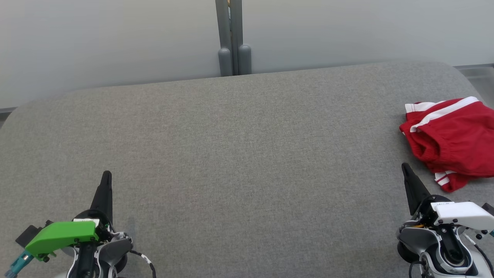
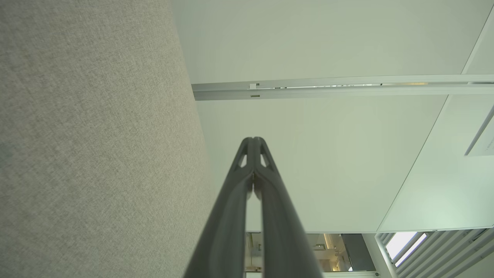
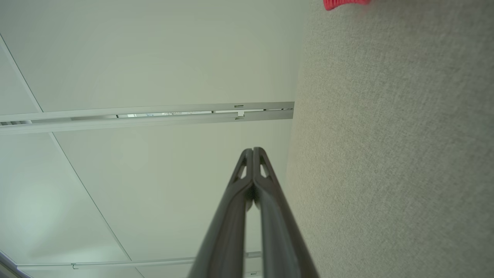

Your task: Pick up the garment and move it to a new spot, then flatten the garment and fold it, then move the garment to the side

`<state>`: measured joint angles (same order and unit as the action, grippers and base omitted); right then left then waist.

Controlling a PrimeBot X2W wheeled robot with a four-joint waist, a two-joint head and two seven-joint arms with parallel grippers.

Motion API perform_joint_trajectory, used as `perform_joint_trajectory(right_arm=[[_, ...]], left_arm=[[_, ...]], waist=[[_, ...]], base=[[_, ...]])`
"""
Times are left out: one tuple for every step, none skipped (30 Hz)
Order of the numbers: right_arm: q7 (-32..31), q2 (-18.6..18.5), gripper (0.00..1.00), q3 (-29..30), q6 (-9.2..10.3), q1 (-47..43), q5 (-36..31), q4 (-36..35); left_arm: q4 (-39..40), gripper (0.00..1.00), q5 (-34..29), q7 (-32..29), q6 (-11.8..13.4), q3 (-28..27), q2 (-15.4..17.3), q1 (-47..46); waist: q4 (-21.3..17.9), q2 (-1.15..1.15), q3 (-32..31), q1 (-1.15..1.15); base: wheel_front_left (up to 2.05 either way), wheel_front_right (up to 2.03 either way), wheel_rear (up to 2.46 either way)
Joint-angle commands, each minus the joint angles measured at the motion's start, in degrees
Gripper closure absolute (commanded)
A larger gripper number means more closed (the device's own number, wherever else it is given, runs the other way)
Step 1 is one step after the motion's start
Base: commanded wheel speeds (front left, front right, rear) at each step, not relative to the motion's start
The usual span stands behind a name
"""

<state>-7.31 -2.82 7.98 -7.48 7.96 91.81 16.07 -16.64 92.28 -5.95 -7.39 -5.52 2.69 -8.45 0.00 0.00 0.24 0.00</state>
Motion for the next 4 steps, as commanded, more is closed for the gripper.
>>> perform_joint_trajectory(right_arm=[[-0.19,-0.10,1.00,0.07,-0.02,0.42,0.38,-0.23],[-0.19,-0.10,1.00,0.07,-0.02,0.42,0.38,-0.23],[-0.19,-0.10,1.00,0.07,-0.02,0.42,0.38,-0.23],[-0.19,-0.10,1.00,0.07,-0.02,0.42,0.38,-0.23]], left_arm=[[0.31,1.00,0.07,0.02,-0.29,-0.17,0.36,-0.66],[0.31,1.00,0.07,0.02,-0.29,-0.17,0.36,-0.66],[0.31,1.00,0.07,0.02,-0.29,-0.17,0.36,-0.66],[0.31,1.00,0.07,0.02,-0.29,-0.17,0.36,-0.66]], waist=[[0.00,0.00,0.00,0.00],[0.00,0.00,0.00,0.00],[0.00,0.00,0.00,0.00],[0.00,0.00,0.00,0.00]], base=[[0.00,0.00,0.00],[0.00,0.00,0.00],[0.00,0.00,0.00],[0.00,0.00,0.00]])
